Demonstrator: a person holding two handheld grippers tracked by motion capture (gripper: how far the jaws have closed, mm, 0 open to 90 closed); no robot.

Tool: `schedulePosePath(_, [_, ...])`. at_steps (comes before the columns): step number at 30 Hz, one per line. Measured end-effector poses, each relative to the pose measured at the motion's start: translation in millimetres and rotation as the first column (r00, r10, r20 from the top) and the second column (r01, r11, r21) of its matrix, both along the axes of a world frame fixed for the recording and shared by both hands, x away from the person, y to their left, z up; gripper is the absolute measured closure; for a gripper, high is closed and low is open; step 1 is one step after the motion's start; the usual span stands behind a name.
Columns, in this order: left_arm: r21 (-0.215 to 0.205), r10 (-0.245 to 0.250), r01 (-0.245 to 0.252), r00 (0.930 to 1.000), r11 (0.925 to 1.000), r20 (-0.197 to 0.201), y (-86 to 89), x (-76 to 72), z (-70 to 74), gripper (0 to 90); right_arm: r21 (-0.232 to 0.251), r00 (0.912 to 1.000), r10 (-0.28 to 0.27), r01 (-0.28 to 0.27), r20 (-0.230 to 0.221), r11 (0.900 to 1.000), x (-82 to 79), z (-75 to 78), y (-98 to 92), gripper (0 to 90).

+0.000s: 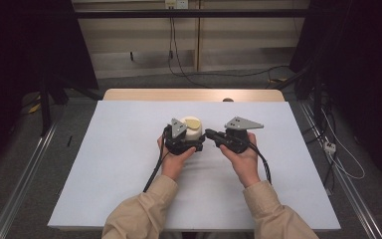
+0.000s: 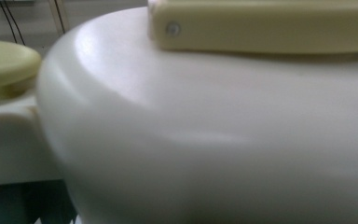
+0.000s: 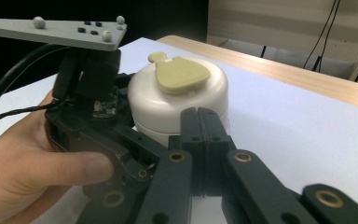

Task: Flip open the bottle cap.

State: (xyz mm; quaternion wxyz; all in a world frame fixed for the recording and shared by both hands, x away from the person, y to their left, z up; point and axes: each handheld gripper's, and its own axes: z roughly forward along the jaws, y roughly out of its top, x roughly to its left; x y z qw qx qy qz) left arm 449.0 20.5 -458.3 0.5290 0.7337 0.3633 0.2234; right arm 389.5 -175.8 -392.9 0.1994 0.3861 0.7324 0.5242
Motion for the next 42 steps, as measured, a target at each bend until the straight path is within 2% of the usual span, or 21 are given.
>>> schedulePosePath(7, [-0.007,0.006,-0.006,1.0000,1.0000,-0.002,-0.8,-0.4,0.0,5.1,-0.004,1.0000,0.000,0.000,-0.002,1.000,4.3,3.0,1.8,90.0])
schedulePosePath(18, [-0.008,0.006,-0.006,1.0000,0.9999,-0.001,-0.8,-0.4,-0.1,5.1,-0.050,0.9999,-0.009,0.009,-0.007,0.999,11.3,3.3,8.8,90.0])
schedulePosePath(28, [-0.007,0.007,-0.007,1.0000,1.0000,0.000,-0.7,-0.6,-0.1,5.1,-0.048,1.0000,-0.005,0.005,-0.001,0.999,15.7,1.0,12.9,90.0])
schedulePosePath(39, [-0.005,0.006,-0.006,1.0000,1.0000,-0.001,-0.6,-0.4,0.0,5.1,-0.069,0.9999,0.014,-0.014,-0.005,0.998,18.9,4.1,16.6,90.0])
schedulePosePath(42, [-0.004,0.007,-0.007,1.0000,1.0000,0.000,-0.7,-0.5,0.0,5.1,-0.056,0.9999,0.015,-0.016,-0.008,0.998,18.8,4.7,16.8,90.0])
